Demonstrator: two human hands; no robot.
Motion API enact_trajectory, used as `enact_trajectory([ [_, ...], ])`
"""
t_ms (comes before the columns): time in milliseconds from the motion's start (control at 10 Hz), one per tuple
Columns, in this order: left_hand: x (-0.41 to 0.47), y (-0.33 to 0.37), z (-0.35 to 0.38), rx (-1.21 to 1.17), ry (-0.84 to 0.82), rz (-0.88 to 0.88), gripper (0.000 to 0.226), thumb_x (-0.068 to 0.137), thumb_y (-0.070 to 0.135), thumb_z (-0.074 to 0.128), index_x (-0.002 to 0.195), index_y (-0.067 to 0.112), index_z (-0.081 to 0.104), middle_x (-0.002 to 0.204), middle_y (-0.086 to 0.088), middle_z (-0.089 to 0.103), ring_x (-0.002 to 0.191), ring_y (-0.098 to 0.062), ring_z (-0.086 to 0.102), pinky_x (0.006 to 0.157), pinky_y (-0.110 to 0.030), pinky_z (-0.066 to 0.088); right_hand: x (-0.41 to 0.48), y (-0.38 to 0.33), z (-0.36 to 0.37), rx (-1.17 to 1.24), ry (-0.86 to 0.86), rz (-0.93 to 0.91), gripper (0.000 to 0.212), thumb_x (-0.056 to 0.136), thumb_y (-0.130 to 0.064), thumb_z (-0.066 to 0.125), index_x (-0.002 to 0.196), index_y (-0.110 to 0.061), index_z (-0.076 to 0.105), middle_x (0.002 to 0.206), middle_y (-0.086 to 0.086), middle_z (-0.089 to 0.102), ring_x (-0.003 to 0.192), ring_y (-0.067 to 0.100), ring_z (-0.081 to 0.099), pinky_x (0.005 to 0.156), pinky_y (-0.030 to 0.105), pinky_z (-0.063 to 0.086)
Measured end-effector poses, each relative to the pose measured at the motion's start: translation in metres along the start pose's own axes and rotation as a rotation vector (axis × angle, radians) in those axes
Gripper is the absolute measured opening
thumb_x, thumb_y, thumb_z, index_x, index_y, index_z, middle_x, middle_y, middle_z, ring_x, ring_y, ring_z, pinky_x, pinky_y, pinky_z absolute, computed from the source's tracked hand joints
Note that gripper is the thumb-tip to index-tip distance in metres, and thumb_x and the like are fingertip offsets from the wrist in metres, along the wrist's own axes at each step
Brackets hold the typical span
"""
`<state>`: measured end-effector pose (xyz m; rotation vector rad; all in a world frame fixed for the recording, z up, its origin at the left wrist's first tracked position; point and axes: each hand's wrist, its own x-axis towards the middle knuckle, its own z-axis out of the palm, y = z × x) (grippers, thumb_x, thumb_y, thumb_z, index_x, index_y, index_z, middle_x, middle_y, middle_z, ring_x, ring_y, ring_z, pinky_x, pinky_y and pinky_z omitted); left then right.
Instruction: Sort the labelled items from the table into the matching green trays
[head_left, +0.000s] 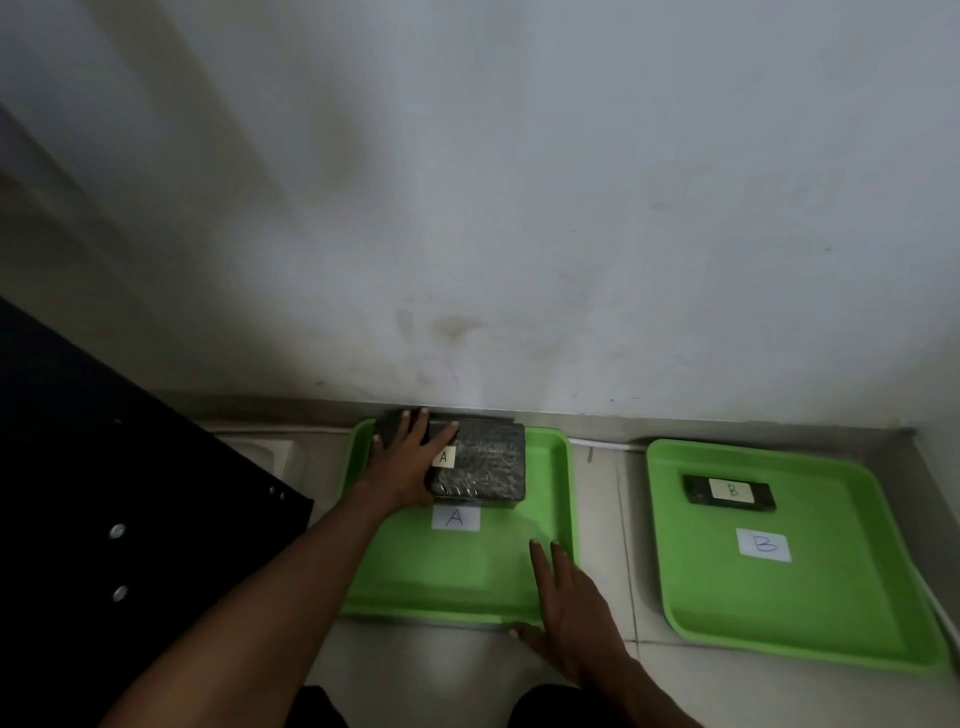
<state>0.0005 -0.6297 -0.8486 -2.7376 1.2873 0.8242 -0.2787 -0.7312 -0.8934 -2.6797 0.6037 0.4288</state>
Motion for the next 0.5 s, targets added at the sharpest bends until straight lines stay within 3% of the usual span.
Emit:
enact_trajectory([
  [100, -0.004, 0.002, 0.005, 0.016, 0.016, -0.003, 0.115, 0.075, 0.020, 0.080, 0.152, 0.037, -0.003, 0.162, -0.011, -0.018, 0.147, -0.038, -0.018, 0.111, -0.072, 0.011, -0.001, -0.003, 0.003, -0.014, 0.016, 0.018, 0.108, 0.057, -0.067, 0.067, 0.140, -0.007, 0.034, 0.126, 0.030, 0.056, 0.105, 0.039, 0.062, 0.083, 0.043, 0.054],
  [200, -0.007, 0.005, 0.003, 0.021, 0.008, -0.008, 0.108, 0.079, 0.016, 0.077, 0.153, 0.033, 0.000, 0.162, -0.013, -0.017, 0.148, -0.038, -0.014, 0.112, -0.071, 0.014, -0.002, -0.006, 0.006, -0.014, 0.007, 0.018, 0.105, 0.062, -0.066, 0.061, 0.142, -0.007, 0.028, 0.129, 0.032, 0.052, 0.112, 0.042, 0.057, 0.090, 0.046, 0.051],
  [400, -0.025, 0.011, -0.005, 0.054, -0.002, -0.020, 0.107, 0.078, 0.028, 0.079, 0.154, 0.020, 0.005, 0.163, -0.015, -0.005, 0.149, -0.037, -0.003, 0.116, -0.062, 0.015, -0.005, -0.015, -0.014, -0.001, -0.004, -0.023, 0.103, 0.079, -0.056, 0.062, 0.149, -0.010, 0.002, 0.151, 0.032, 0.018, 0.137, 0.044, 0.025, 0.110, 0.046, 0.028],
  [500, -0.047, 0.017, -0.011, 0.038, 0.066, -0.003, 0.092, 0.087, 0.035, 0.069, 0.154, 0.017, 0.009, 0.163, -0.015, 0.004, 0.150, -0.036, 0.004, 0.118, -0.060, 0.017, -0.006, -0.024, -0.034, -0.012, 0.066, -0.040, 0.101, 0.080, -0.055, 0.063, 0.148, -0.010, 0.003, 0.150, 0.032, 0.019, 0.137, 0.044, 0.025, 0.110, 0.046, 0.029],
])
